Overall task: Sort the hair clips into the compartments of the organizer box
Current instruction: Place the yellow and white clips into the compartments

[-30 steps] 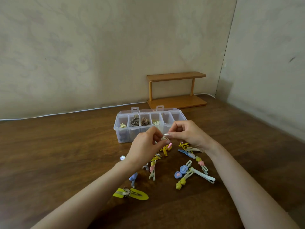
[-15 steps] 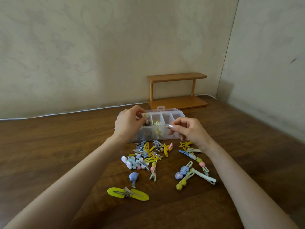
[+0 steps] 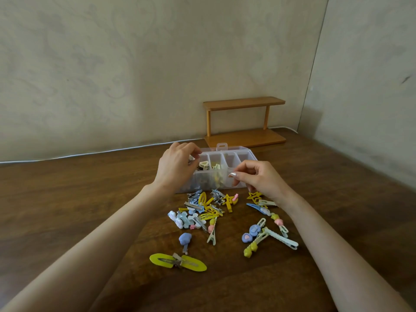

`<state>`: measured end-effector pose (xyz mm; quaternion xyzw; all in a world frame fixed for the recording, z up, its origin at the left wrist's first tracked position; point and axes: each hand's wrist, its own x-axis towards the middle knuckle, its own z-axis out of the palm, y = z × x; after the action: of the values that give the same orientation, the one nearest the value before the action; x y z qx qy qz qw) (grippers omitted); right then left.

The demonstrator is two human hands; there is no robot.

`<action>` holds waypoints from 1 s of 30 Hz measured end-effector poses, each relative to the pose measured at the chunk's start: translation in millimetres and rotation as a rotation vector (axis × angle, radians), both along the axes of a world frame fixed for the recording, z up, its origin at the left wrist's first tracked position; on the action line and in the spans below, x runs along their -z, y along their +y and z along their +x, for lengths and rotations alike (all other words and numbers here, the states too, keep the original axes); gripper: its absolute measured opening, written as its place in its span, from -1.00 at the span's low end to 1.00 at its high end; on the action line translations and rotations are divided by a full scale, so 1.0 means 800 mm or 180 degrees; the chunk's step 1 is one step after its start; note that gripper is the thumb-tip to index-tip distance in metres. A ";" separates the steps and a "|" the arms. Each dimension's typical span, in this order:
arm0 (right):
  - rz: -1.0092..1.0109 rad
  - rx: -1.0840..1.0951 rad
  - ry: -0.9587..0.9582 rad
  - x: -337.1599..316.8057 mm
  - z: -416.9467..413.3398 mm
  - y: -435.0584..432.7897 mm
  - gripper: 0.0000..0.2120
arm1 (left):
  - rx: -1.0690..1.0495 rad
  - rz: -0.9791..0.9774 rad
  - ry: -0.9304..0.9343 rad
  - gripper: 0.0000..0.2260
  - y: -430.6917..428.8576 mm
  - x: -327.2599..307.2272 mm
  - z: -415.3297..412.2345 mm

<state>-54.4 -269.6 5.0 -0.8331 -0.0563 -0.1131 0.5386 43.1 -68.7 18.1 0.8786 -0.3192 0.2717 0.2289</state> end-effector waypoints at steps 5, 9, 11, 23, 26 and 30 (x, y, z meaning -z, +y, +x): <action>-0.0126 0.0004 0.0036 0.005 0.003 0.001 -0.97 | 0.0199 0.0046 -0.0178 -0.94 0.020 0.001 -0.029; -0.0245 -0.0017 0.0074 0.007 0.003 0.005 -0.96 | 0.0397 0.0206 0.0250 -0.93 0.032 0.001 -0.041; -0.0331 -0.0024 0.0078 0.008 0.003 0.006 -0.95 | 0.0446 0.0437 0.0508 -0.93 0.035 0.003 -0.042; -0.0485 -0.0041 0.0134 0.010 0.004 0.005 -0.97 | 0.0651 0.0818 0.0895 -0.91 0.041 0.014 -0.046; -0.0518 -0.0055 0.0130 0.010 0.002 0.004 -0.95 | 0.0782 0.0805 0.0980 -0.92 0.037 0.015 -0.049; -0.0552 -0.0103 0.0143 0.010 0.001 0.005 -0.93 | 0.1098 0.0938 0.1381 -0.83 0.031 0.008 -0.064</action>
<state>-53.4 -265.6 -3.4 -0.8779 -0.0673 -0.0803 0.4673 -7.8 -44.2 11.6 0.8726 -0.4433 -0.0141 0.2045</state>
